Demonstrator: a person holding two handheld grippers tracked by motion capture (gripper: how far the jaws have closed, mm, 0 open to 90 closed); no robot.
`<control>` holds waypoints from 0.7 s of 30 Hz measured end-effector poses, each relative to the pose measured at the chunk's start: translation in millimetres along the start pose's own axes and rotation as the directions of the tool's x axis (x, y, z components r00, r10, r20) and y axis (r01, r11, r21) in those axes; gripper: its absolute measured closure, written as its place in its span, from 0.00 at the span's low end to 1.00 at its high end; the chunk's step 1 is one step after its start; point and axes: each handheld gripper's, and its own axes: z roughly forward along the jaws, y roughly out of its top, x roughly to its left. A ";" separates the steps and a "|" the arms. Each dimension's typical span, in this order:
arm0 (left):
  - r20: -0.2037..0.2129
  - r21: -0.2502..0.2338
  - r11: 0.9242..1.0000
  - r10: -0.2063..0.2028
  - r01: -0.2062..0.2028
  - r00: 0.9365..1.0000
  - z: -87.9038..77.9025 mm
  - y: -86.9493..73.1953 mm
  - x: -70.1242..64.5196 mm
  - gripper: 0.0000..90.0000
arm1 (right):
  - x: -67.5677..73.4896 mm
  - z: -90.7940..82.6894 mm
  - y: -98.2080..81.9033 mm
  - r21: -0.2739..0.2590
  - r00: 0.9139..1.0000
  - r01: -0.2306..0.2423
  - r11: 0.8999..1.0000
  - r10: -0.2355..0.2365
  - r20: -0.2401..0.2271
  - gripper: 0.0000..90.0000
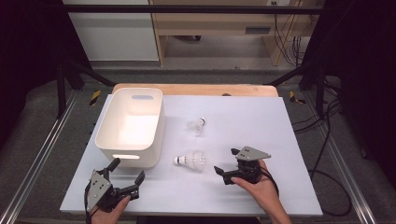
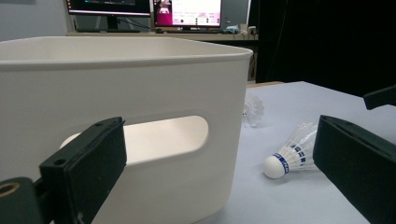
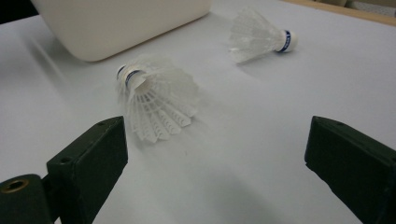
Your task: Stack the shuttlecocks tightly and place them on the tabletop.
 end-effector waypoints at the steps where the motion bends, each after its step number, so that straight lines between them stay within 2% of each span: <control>1: -0.002 0.000 1.000 0.000 0.000 1.000 -0.2 0.0 0.2 0.03 | -2.2 -0.9 0.3 -0.011 1.000 -0.010 1.000 0.010 0.007 0.07; 7: -0.002 0.000 1.000 0.003 -0.003 1.000 1.1 1.1 0.0 0.03 | -8.4 -5.5 -1.4 -0.028 0.998 -0.040 0.999 0.042 0.056 0.07; 16: 0.028 -0.003 1.000 0.028 -0.028 0.999 2.2 2.9 -3.9 0.03 | -14.1 -8.6 1.0 -0.060 0.991 -0.077 0.995 0.083 0.109 0.09; 19: 0.033 -0.004 0.999 0.040 -0.040 0.999 3.4 3.4 -3.7 0.02 | -13.0 -5.3 5.0 -0.064 0.992 -0.079 0.995 0.085 0.095 0.08; 21: 0.034 -0.007 0.999 0.040 -0.040 0.999 2.6 3.5 -4.2 0.02 | -10.4 -2.2 9.8 -0.068 0.992 -0.071 0.995 0.078 0.104 0.09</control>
